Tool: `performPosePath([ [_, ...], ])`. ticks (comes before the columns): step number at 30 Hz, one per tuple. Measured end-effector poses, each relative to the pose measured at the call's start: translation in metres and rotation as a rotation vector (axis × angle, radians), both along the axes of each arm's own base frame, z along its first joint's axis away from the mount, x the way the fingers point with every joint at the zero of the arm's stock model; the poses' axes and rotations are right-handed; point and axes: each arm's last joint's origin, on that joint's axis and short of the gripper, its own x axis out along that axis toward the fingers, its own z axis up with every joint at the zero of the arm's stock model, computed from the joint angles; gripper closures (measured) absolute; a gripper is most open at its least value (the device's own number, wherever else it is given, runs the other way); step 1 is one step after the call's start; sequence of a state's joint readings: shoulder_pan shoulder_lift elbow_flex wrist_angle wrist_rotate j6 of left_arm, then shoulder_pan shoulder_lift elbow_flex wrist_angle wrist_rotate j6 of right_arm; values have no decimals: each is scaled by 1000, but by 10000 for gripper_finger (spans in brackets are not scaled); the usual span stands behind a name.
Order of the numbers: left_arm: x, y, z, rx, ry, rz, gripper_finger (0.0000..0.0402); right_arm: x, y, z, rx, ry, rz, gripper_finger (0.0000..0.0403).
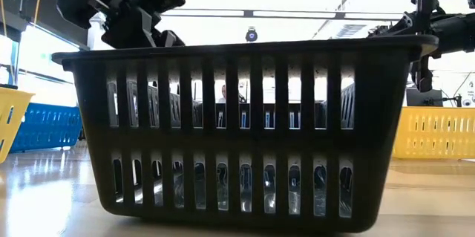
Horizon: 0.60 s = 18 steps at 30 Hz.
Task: Stack baskets on shelf by color
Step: Put the center black bin on the shelf
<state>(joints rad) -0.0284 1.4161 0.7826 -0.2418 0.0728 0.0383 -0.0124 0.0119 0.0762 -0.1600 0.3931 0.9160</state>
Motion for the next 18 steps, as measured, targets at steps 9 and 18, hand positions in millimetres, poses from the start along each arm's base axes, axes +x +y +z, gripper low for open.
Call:
performPosePath([
  [9, 10, 0, -29, 11, 100, -6, 275, 0, 0, 0, 0, 1, 0, 242],
  [18, 15, 0, -46, -1, 153, 36, 280, 0, 0, 0, 0, 2, 0, 242],
])
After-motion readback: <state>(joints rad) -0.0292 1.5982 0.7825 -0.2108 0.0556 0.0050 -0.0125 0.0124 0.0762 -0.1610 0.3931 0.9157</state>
